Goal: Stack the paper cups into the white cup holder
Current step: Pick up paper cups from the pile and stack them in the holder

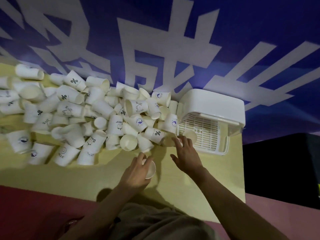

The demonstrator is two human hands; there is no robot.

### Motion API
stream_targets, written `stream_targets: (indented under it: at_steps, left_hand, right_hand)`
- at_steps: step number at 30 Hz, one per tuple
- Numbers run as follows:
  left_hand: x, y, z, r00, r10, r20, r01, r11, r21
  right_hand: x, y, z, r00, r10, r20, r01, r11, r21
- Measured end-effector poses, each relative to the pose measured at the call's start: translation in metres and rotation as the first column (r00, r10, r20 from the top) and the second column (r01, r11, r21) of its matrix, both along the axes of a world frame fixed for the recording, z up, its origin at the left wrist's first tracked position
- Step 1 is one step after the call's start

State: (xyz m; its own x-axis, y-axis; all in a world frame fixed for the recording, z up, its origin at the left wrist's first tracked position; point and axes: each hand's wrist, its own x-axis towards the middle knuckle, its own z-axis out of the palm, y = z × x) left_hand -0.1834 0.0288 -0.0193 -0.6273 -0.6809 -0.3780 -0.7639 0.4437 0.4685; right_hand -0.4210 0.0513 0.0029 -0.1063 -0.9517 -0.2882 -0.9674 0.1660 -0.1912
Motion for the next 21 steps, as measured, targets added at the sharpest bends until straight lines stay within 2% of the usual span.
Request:
stream_targets:
  at_steps: [4,11,15,18,21]
  left_hand:
    - [0.039,0.008,0.020,0.980,0.129,-0.153,-0.142,0.986,-0.081]
    - [0.081,0.002,0.022,0.943,0.307,-0.129,-0.307,0.952,0.019]
    - [0.089,0.001,0.022,0.952,0.265,-0.151,-0.268,0.964,0.002]
    - [0.083,-0.001,0.029,0.963,0.223,-0.149,-0.235,0.970,-0.065]
    - [0.069,0.001,0.038,0.978,0.149,-0.145,-0.170,0.974,-0.148]
  right_hand:
    - [0.031,-0.033,-0.014,0.994,-0.062,-0.087,0.071,0.993,0.095]
    - [0.045,-0.059,-0.027,0.956,-0.189,-0.222,0.224,0.964,0.143]
    - [0.036,-0.060,-0.030,0.944,-0.213,-0.252,0.253,0.957,0.141]
    - [0.034,-0.051,-0.026,0.954,-0.154,-0.257,0.194,0.971,0.138]
    - [0.039,-0.033,-0.019,0.973,-0.120,-0.195,0.149,0.978,0.145]
